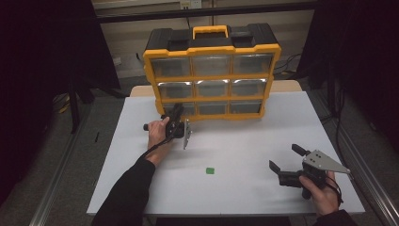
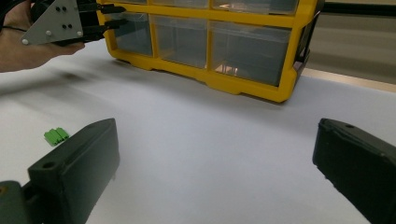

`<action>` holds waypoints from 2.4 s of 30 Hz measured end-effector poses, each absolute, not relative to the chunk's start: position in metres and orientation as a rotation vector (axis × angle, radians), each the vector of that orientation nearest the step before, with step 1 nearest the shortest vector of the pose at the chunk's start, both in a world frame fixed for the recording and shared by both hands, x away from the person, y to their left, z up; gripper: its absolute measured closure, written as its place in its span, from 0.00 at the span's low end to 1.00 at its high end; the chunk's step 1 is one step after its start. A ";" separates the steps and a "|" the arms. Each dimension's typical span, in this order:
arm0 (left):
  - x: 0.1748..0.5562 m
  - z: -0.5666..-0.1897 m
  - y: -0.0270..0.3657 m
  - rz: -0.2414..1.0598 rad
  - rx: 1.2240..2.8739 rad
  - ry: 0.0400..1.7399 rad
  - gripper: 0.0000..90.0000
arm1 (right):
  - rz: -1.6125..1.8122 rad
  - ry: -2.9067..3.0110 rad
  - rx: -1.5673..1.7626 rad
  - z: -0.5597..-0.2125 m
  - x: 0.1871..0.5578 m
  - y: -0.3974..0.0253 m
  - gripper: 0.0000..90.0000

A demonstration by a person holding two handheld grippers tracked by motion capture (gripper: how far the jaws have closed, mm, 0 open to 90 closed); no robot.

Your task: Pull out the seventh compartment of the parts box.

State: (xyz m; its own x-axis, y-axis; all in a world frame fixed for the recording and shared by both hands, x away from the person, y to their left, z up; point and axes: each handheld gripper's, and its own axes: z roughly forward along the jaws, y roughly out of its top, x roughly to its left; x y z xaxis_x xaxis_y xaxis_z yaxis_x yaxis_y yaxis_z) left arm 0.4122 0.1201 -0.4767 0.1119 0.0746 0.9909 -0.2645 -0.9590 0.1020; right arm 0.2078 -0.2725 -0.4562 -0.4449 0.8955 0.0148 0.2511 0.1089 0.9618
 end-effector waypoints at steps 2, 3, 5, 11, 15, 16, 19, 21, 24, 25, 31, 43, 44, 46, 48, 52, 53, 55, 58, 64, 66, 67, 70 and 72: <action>0.412 -0.477 0.119 1.907 2.127 -0.141 0.84 | 1.359 1.781 1.121 -0.456 0.208 -0.273 0.01; 0.412 -0.477 0.119 1.907 2.127 -0.141 0.84 | 1.357 1.785 1.119 -0.456 0.208 -0.273 0.01; 0.412 -0.476 0.118 1.901 2.137 -0.141 0.84 | 1.359 1.782 1.119 -0.456 0.209 -0.272 0.01; 0.412 -0.476 0.117 1.927 2.140 -0.173 0.84 | 1.358 1.785 1.116 -0.456 0.208 -0.272 0.01; 0.413 -0.475 0.119 1.915 2.135 -0.182 0.85 | 1.359 1.781 1.119 -0.456 0.208 -0.273 0.01; 0.413 -0.475 0.118 1.907 2.137 -0.176 0.84 | 1.362 1.784 1.118 -0.456 0.209 -0.272 0.01; 0.413 -0.477 0.116 1.907 2.122 -0.159 0.85 | 1.360 1.785 1.120 -0.456 0.209 -0.271 0.01; 0.414 -0.477 0.115 1.909 2.111 -0.189 0.85 | 1.357 1.785 1.115 -0.456 0.209 -0.271 0.01; 0.413 -0.475 0.116 1.924 2.136 -0.206 0.85 | 1.361 1.786 1.117 -0.456 0.209 -0.272 0.01; 0.413 -0.475 0.116 1.925 2.134 -0.209 0.85 | 1.360 1.784 1.115 -0.456 0.209 -0.272 0.01; 0.413 -0.476 0.118 1.932 2.121 -0.224 0.86 | 1.358 1.786 1.114 -0.456 0.208 -0.273 0.01; 0.417 -0.477 0.114 1.964 2.143 -0.242 0.86 | 1.356 1.788 1.117 -0.456 0.208 -0.272 0.01; 0.417 -0.476 0.115 1.946 2.159 -0.239 0.86 | 1.357 1.786 1.117 -0.456 0.208 -0.272 0.01; 0.416 -0.476 0.116 1.942 2.134 -0.232 0.86 | 1.357 1.784 1.116 -0.456 0.208 -0.272 0.01; 0.415 -0.476 0.114 1.947 2.159 -0.229 0.86 | 1.359 1.784 1.117 -0.457 0.208 -0.272 0.01; 0.413 -0.476 0.113 1.967 2.139 -0.249 0.86 | 1.358 1.791 1.115 -0.456 0.209 -0.272 0.01; 0.413 -0.476 0.113 1.967 2.139 -0.249 0.87 | 1.359 1.789 1.114 -0.456 0.208 -0.271 0.01; 0.413 -0.475 0.112 1.955 2.174 -0.261 0.87 | 1.357 1.790 1.115 -0.456 0.208 -0.271 0.01; 0.413 -0.477 0.114 1.945 2.144 -0.223 0.87 | 1.358 1.788 1.115 -0.456 0.208 -0.272 0.01; 0.411 -0.476 0.117 1.943 2.158 -0.259 0.87 | 1.361 1.785 1.119 -0.456 0.207 -0.272 0.01; 0.411 -0.476 0.116 1.953 2.162 -0.267 0.87 | 1.357 1.785 1.116 -0.456 0.208 -0.272 0.01; 0.411 -0.475 0.115 1.953 2.147 -0.260 0.87 | 1.356 1.786 1.117 -0.456 0.208 -0.272 0.01; 0.411 -0.476 0.115 1.952 2.142 -0.247 0.87 | 1.359 1.786 1.115 -0.457 0.208 -0.272 0.01; 0.411 -0.476 0.115 1.958 2.141 -0.257 0.87 | 1.359 1.786 1.116 -0.456 0.209 -0.271 0.01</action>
State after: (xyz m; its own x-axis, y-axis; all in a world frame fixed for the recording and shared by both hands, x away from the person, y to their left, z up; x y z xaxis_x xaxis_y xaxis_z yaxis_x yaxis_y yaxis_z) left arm 0.4113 0.1152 -0.4764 0.0927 0.0248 0.9954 -0.2807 -0.9585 0.0500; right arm 0.2086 -0.2714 -0.4565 -0.4470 0.8944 0.0133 0.2512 0.1113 0.9615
